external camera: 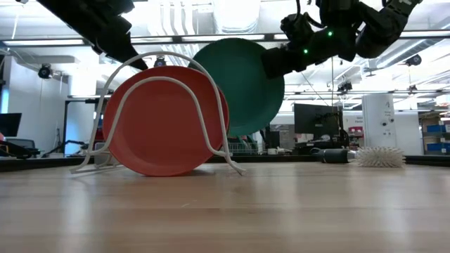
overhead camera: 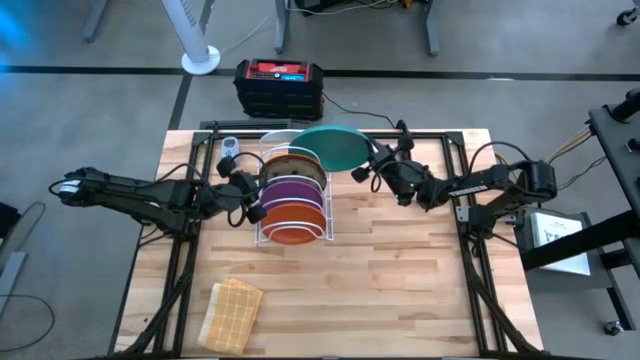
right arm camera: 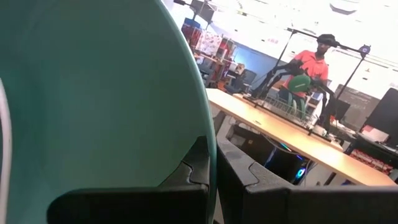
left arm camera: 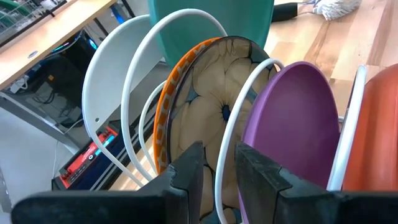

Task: Sort dishes
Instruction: Put the green plate into the dish rack

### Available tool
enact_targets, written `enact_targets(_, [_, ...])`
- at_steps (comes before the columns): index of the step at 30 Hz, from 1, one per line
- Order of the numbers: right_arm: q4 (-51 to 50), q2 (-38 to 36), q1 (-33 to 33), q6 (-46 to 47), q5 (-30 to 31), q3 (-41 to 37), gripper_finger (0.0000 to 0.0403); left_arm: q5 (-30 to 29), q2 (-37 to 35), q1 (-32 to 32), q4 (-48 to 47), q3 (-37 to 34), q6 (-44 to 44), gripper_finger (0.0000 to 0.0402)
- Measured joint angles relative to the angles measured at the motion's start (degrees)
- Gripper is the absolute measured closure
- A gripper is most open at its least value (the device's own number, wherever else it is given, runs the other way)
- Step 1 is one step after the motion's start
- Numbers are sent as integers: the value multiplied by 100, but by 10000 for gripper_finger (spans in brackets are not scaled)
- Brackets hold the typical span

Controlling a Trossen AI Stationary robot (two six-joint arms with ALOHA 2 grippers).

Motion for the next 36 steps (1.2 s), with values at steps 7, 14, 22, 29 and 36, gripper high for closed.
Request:
enact_targets(7, [35, 107, -11, 8, 0, 0, 403, 2, 0, 0, 0, 0, 0, 322])
enact_targets(14, [32, 110, -48, 24, 0, 0, 403, 0, 0, 2, 0, 0, 0, 322])
enact_targets(22, [-62, 110, -140, 234, -151, 4, 403, 0, 0, 0, 0, 0, 0, 322])
enact_targets(29, [-65, 110, -204, 311, -304, 4, 403, 0, 0, 0, 0, 0, 0, 322])
enact_targets(36, [-62, 110, -270, 424, -461, 4, 403, 0, 0, 1, 0, 0, 0, 322])
